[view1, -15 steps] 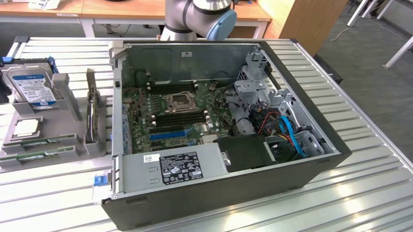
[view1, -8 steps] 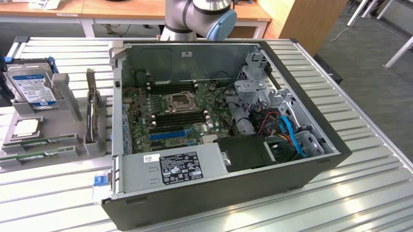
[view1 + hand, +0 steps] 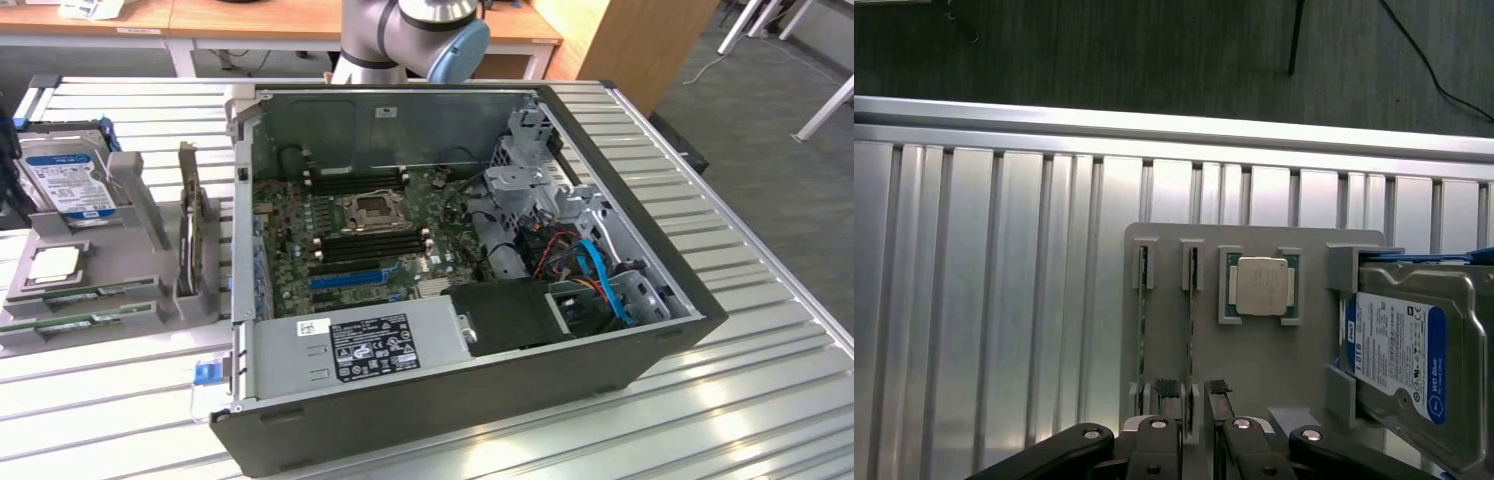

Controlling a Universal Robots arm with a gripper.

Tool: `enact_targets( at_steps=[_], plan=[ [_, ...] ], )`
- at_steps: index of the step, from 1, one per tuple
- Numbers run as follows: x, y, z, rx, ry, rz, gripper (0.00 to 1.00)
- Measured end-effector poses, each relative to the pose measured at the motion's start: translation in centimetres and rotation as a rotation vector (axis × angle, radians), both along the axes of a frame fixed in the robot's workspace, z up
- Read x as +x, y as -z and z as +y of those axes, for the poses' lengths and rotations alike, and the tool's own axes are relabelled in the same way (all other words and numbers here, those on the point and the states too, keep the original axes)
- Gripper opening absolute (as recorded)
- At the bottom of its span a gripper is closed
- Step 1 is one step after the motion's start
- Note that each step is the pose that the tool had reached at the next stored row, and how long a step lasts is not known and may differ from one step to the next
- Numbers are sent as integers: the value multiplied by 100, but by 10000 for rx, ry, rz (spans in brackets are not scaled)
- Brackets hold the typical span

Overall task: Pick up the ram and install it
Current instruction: 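Pick up the ram and move it above insertion slot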

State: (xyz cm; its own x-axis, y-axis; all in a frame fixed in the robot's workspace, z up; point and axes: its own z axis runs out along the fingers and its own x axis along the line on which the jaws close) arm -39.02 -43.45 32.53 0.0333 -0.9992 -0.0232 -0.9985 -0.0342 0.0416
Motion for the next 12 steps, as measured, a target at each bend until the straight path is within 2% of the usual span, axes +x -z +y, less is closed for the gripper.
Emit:
enact_targets(
  at_steps=[12],
  plan=[
    [0,156,0,0,0,-1,24]
  ],
)
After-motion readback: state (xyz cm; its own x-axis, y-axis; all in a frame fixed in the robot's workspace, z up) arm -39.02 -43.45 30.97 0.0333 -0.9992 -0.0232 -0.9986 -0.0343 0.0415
